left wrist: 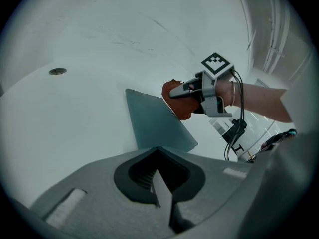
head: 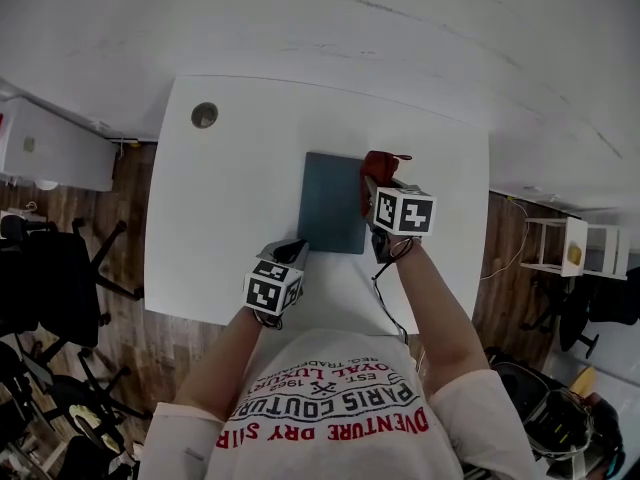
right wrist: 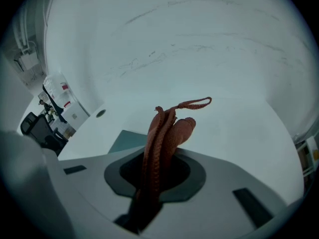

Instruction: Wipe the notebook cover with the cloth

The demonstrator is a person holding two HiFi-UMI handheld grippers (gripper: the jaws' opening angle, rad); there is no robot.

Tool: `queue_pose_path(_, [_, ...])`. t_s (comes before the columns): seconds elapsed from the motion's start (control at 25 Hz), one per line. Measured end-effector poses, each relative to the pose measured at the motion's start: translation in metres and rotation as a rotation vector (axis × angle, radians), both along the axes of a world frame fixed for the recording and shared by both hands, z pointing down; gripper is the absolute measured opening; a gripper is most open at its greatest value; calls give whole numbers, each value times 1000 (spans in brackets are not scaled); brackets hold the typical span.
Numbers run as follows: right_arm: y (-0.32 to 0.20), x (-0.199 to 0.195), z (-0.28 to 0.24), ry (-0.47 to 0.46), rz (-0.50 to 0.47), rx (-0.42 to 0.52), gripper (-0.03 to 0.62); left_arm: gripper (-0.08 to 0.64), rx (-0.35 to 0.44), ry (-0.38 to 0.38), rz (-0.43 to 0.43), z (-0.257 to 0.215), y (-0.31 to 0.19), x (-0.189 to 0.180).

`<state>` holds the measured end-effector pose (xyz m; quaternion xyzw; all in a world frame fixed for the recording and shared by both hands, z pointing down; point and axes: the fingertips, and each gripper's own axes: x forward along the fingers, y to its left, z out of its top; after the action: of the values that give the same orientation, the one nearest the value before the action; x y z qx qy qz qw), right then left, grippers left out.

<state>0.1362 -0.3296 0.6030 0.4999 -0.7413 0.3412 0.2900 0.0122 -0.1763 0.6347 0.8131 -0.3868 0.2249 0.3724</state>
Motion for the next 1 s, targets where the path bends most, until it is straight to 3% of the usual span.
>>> queue_pose_path(0.24, [34, -71, -7, -174, -88, -54, 74, 9, -23, 24, 6, 0, 0, -1])
queue_pose_path(0.52, [63, -127, 14, -222, -156, -126, 74, 9, -22, 24, 9, 1, 0, -1])
queue_pose_path(1.0, [64, -110, 31, -181, -181, -117, 74, 9, -13, 15, 9, 0, 1, -1])
